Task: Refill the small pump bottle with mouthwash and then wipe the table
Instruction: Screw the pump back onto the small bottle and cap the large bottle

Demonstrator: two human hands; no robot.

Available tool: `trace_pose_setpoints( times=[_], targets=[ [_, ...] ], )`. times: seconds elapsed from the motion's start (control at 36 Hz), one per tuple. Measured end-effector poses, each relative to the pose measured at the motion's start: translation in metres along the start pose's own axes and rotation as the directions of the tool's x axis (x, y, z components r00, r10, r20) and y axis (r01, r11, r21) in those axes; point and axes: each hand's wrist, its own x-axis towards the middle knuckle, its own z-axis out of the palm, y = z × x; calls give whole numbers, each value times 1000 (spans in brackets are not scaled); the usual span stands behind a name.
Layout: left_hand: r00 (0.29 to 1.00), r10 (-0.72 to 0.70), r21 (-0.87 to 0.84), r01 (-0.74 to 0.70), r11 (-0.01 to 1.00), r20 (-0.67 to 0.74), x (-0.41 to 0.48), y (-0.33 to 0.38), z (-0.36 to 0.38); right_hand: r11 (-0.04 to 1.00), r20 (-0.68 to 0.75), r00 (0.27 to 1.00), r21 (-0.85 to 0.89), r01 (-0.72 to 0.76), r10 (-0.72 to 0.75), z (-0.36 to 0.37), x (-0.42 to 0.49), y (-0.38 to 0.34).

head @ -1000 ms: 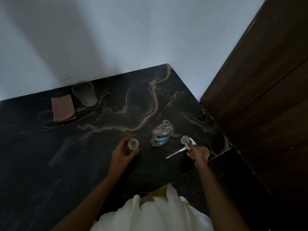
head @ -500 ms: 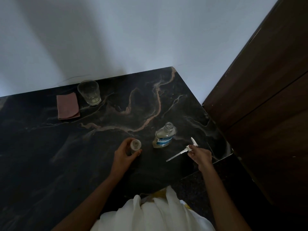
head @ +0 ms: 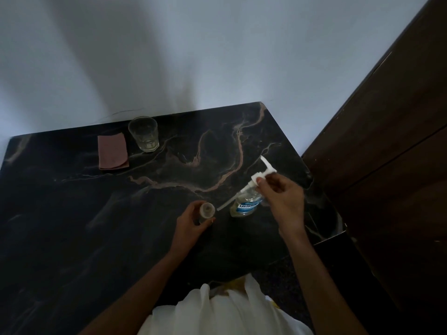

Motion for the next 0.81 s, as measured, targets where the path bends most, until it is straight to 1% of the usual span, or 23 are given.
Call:
trace_pose_setpoints(
  times=[0.14,0.22,0.31,0.36,0.44,0.53,0.61,0.81],
  targets=[
    [1000,12,25,-12,1000,-13,1,-1,1,974,24,980,-107,200,-199,27,-6,-2],
    [1000,3,28,-2,1000,-13,2,-2,1,950,41,959,-133,282,-279,38,-8,2],
    [1000,-7,29,7,1000,-8,2,0,1,900,60,916,-169,401,-397,45,-9,8],
    [1000,-9,17,10,1000,-9,2,1,1,868,83,890,-197,455,-448,48,-9,11],
    [1000,2,6,-2,1000,-14,1,1,0,845,172,874,-225,485,-455,51,-11,19],
    [1000,21,-7,-21,1000,-16,0,1,0,839,283,860,-234,492,-426,55,-14,30],
    [1000,23,-13,-24,1000,-7,-1,2,0,839,348,853,-251,483,-388,59,-16,41],
    [1000,22,-45,-23,999,-16,0,0,1,848,389,860,-278,452,-331,63,-18,57]
  ],
)
